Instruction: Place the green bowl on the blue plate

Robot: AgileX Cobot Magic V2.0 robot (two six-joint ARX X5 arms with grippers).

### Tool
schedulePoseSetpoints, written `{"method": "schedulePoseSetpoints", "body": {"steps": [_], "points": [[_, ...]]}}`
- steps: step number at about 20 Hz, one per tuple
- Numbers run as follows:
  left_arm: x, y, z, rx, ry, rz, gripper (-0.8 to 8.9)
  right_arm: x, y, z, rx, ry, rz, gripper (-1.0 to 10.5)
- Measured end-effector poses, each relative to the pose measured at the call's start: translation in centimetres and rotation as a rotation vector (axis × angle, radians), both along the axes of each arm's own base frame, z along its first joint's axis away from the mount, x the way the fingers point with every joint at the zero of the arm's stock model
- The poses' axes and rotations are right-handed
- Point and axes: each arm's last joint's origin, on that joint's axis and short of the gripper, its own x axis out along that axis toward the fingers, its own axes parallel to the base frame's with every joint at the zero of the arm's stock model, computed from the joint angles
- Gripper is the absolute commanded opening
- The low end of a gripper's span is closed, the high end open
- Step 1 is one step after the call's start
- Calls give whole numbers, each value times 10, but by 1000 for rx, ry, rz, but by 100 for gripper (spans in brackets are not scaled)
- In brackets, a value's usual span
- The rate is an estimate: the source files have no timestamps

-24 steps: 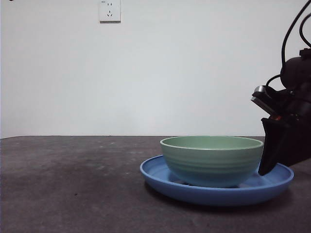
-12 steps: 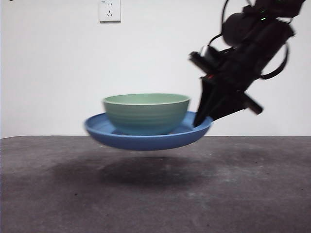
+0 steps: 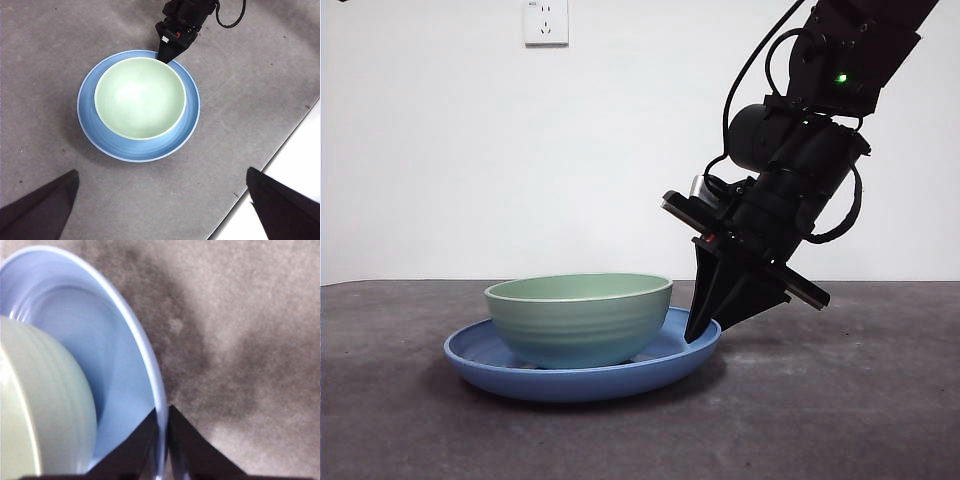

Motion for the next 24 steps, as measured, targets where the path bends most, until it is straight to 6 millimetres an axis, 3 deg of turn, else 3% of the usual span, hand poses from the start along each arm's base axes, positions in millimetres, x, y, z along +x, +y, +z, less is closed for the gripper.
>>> {"method": "schedulePoseSetpoints", "body": {"steps": [3,9,11,14,18,24], "points": [[0,0,0,0,0,0,665,0,0,0,0,-1,-3,318],[0,0,0,0,1,0,665,8,-13,13,-66,27,-58,356],[0,0,0,0,1,0,665,13,-21,27,-129,17,-85,417],[0,0,0,-3,1,2,665,9,-33,72,-201,-63,-102,570],[1,-1,1,-21,-6,13,665,-29,-45,137,-201,-183,-85,594],[1,-1,1,-34,7,31,665,-124,-63,212,-345,-358,-77,593]]}}
